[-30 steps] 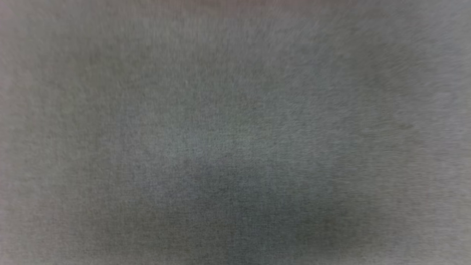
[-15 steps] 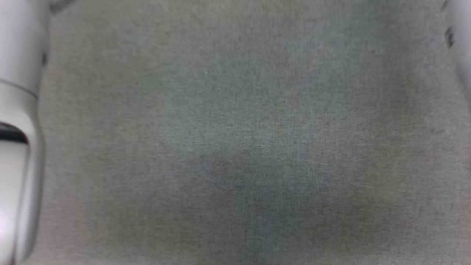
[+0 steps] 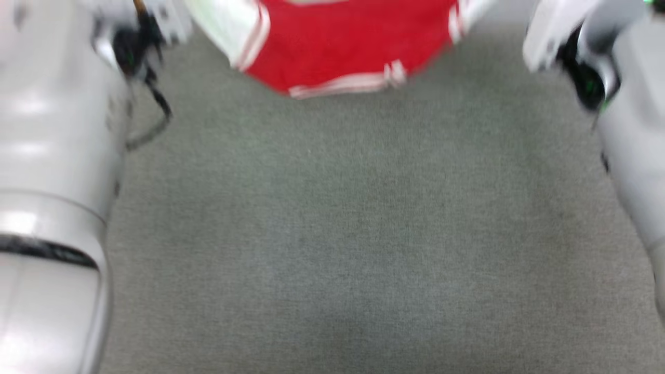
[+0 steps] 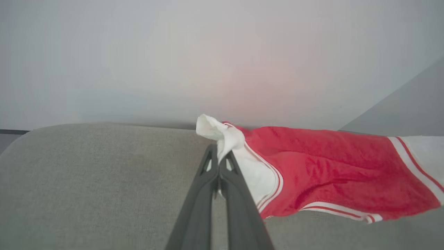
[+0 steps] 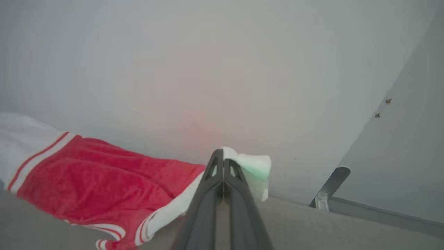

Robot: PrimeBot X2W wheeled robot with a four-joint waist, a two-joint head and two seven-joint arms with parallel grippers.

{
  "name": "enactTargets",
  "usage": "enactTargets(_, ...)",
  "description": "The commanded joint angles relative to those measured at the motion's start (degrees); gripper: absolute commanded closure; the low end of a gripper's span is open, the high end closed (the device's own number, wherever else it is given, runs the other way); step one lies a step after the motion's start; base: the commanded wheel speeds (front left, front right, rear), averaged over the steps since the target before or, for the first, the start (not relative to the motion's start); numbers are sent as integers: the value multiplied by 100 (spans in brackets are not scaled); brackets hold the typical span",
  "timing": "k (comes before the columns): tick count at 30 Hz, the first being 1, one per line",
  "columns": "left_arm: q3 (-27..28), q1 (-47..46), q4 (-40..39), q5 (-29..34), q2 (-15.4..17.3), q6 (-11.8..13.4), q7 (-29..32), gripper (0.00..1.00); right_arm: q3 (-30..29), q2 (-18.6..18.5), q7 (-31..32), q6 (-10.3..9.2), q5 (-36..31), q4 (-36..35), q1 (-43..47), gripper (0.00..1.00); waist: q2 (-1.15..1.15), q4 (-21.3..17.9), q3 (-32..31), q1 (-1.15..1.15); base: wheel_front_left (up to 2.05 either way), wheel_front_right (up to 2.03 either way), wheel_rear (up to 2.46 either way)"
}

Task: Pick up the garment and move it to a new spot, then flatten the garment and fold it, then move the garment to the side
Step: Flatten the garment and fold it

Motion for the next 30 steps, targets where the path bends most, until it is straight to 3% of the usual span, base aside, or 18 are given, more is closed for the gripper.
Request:
enactTargets(1,-32,175,7,6,13,-34,-15,100,215,-139,97,-6,189,-192,233,100,0,145,-478,0,0,0,0)
enactTargets(9,-340,1325,-12,90,-93,-152,-199,100,1434,-1320,686,-5,1705,-1940,1940,100,0,389,-1085,0,0,0,0)
enactTargets(14,-584,2126,-162,170,-113,-184,-424,100,1791,-1920,879,-5,2383,-2842,3022,100,0,485,-1427,0,0,0,0)
enactTargets(18,-637,2754,-516,-21,-40,-188,-534,100,1825,-2362,978,-5,2673,-3455,3724,100,0,520,-1598,0,0,0,0)
enactTargets(25,-654,3785,-1379,-290,395,-190,-548,100,1673,-3106,1287,-5,2832,-4458,4808,100,0,531,-1785,0,0,0,0)
enactTargets(30,-523,4542,-2371,-423,838,145,-405,100,1364,-3621,1701,-5,2999,-5177,5548,100,0,539,-1849,0,0,0,0)
